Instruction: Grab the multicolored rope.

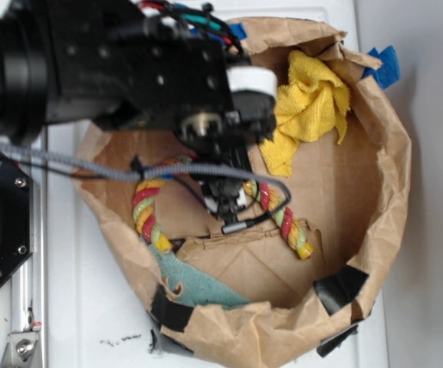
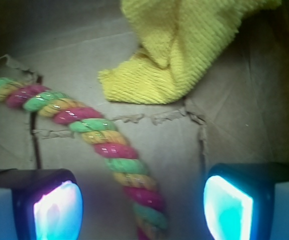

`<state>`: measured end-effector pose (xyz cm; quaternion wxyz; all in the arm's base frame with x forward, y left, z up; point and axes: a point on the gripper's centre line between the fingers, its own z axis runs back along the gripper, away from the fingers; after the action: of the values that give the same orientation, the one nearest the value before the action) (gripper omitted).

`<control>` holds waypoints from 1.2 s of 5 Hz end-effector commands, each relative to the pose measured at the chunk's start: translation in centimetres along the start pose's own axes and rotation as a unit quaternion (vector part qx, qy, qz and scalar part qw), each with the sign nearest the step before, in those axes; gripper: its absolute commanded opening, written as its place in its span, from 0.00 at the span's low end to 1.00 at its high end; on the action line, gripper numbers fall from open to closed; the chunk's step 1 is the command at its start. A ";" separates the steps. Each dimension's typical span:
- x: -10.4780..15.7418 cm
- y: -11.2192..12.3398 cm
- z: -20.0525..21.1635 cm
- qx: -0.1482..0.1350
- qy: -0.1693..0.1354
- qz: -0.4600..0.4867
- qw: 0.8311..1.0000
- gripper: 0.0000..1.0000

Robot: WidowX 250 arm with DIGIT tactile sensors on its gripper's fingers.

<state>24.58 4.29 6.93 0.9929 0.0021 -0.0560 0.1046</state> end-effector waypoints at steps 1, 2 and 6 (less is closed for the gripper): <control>0.4 1.0 -1.7 -0.016 -0.031 0.033 0.999 1.00; 0.2 0.4 -2.8 -0.009 -0.044 -0.011 0.999 1.00; -0.9 -0.9 -4.5 0.021 -0.062 -0.099 0.993 1.00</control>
<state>24.42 3.61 2.31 0.9927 0.0337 -0.1144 0.0205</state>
